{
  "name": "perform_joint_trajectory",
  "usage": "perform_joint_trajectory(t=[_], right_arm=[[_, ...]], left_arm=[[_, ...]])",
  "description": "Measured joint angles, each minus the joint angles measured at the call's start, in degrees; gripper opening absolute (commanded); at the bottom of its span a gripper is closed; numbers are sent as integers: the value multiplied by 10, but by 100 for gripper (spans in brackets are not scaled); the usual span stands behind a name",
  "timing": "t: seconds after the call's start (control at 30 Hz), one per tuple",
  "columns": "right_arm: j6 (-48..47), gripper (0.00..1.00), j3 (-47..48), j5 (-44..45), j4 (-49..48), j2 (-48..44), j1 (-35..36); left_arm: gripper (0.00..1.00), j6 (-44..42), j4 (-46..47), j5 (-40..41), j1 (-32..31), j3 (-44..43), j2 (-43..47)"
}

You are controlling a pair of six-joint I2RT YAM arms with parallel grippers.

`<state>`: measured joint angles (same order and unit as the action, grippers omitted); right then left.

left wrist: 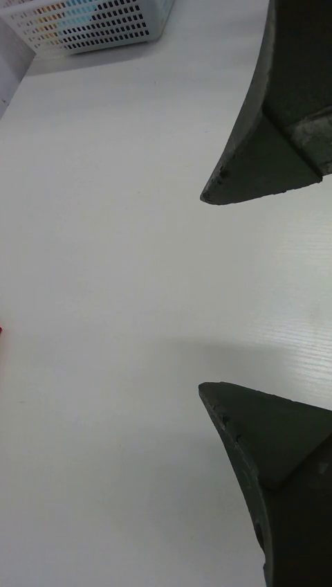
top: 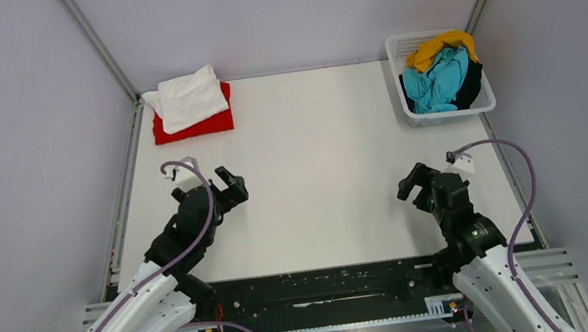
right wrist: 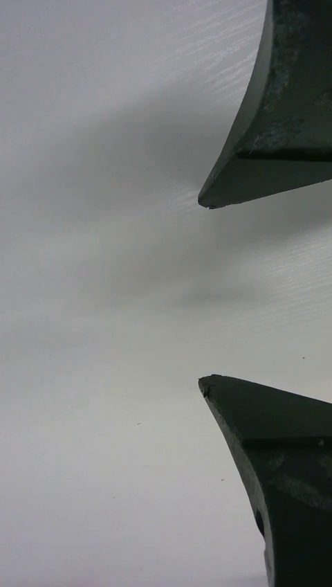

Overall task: Fold and stack the t-shirts
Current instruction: Grab crumpled tshirt from bin with the right arm

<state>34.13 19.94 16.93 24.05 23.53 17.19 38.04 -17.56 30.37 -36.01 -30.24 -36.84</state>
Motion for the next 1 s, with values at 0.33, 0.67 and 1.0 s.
perform_joint_trajectory(t=[0.33, 0.67, 1.0], right_arm=[[-36, 100, 97, 15, -17, 96, 0], [-107, 100, 433, 12, -16, 434, -141], [-153, 94, 750, -3, 70, 768, -262]], left_arm=[[99, 0, 1, 5, 0, 0, -8], [99, 0, 14, 19, 0, 0, -47], [99, -1, 38, 38, 0, -1, -84]])
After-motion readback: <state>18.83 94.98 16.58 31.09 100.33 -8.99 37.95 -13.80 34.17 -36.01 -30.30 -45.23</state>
